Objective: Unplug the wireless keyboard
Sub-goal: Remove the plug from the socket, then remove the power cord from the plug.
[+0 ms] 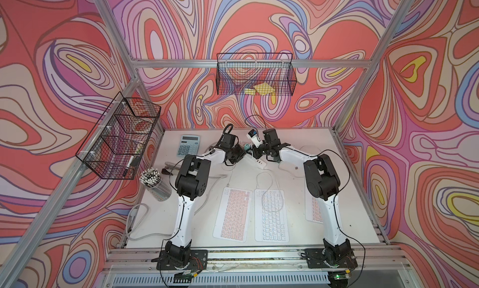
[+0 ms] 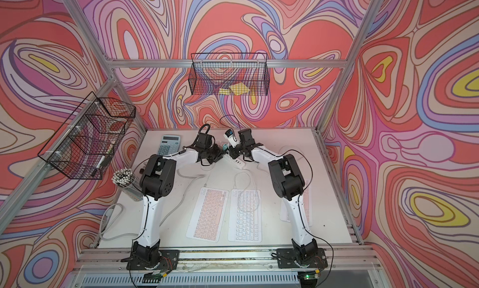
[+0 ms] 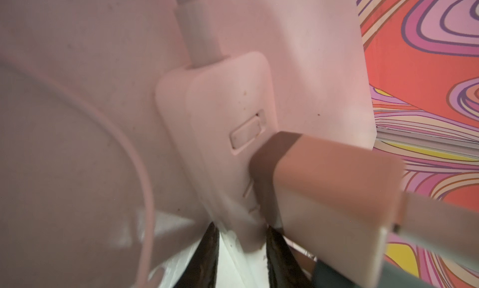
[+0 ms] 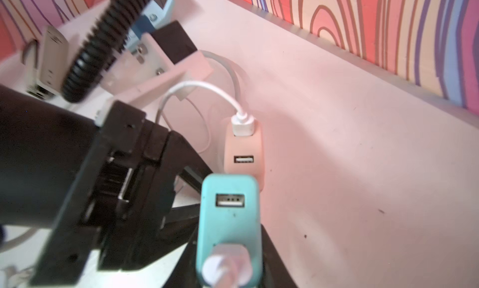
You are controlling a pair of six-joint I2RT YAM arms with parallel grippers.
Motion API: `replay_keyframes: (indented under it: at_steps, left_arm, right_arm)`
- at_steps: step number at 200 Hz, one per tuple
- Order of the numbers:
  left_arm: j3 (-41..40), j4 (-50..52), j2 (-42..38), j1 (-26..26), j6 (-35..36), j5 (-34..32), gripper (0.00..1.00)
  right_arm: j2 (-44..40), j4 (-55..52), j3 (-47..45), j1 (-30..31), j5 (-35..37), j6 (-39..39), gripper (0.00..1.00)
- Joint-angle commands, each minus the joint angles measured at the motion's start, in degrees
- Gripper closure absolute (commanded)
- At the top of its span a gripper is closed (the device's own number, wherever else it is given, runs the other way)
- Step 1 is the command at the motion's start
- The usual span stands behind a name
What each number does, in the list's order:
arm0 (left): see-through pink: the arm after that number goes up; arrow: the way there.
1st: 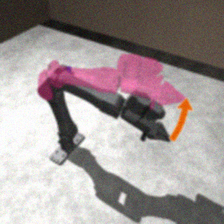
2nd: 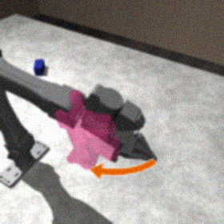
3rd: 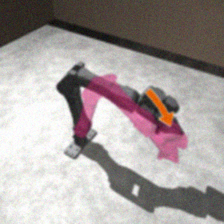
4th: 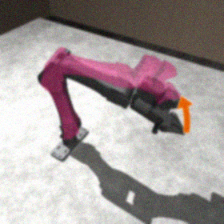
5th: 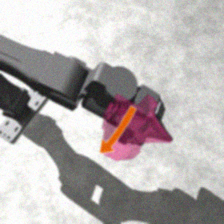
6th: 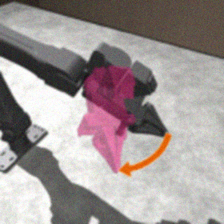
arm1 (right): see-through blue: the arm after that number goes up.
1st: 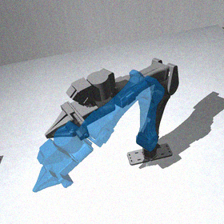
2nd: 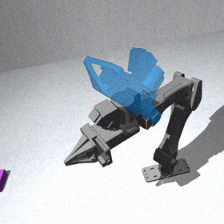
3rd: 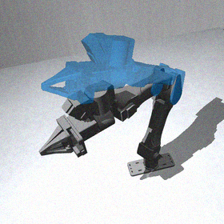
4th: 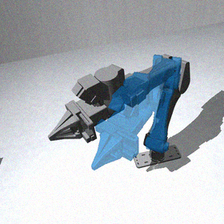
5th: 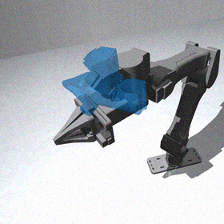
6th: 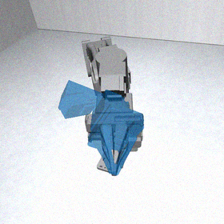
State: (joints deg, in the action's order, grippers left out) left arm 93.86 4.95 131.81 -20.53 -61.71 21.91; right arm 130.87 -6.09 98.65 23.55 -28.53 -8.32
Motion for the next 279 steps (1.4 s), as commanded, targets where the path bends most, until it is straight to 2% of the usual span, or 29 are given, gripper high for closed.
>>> replay_keyframes:
  at_steps: [1,59,82,103,146,230,279]
  left_arm:
    - [-3.2,8.4,6.2,-1.8,0.0,-0.8,0.68]
    - [-4.1,9.1,3.6,-1.3,2.2,-2.6,0.68]
    - [-4.4,7.1,2.2,-1.1,2.4,-2.7,0.68]
    - [-4.0,5.6,1.1,-1.2,2.6,-2.2,0.67]
    - [-3.0,1.5,-2.5,-1.3,5.2,-0.3,0.64]
    - [-7.8,-5.8,-15.1,-1.0,12.4,4.8,0.48]
    - [-20.0,-32.7,-18.4,1.9,8.7,18.1,0.45]
  right_arm:
    - [-2.6,4.9,-0.8,0.4,-10.2,6.6,0.88]
    - [-5.7,-1.5,-3.4,-1.8,4.7,-0.5,0.89]
    - [-7.8,-1.6,-5.5,-3.0,8.1,-1.7,0.89]
    - [-9.7,0.3,-7.7,-4.9,6.2,0.4,0.89]
    - [-12.0,-1.4,-9.9,-6.2,3.5,-0.7,0.89]
    - [-18.5,0.4,-17.5,-8.1,-6.8,1.9,0.88]
    - [-21.0,1.1,-20.6,-8.2,-12.7,4.4,0.88]
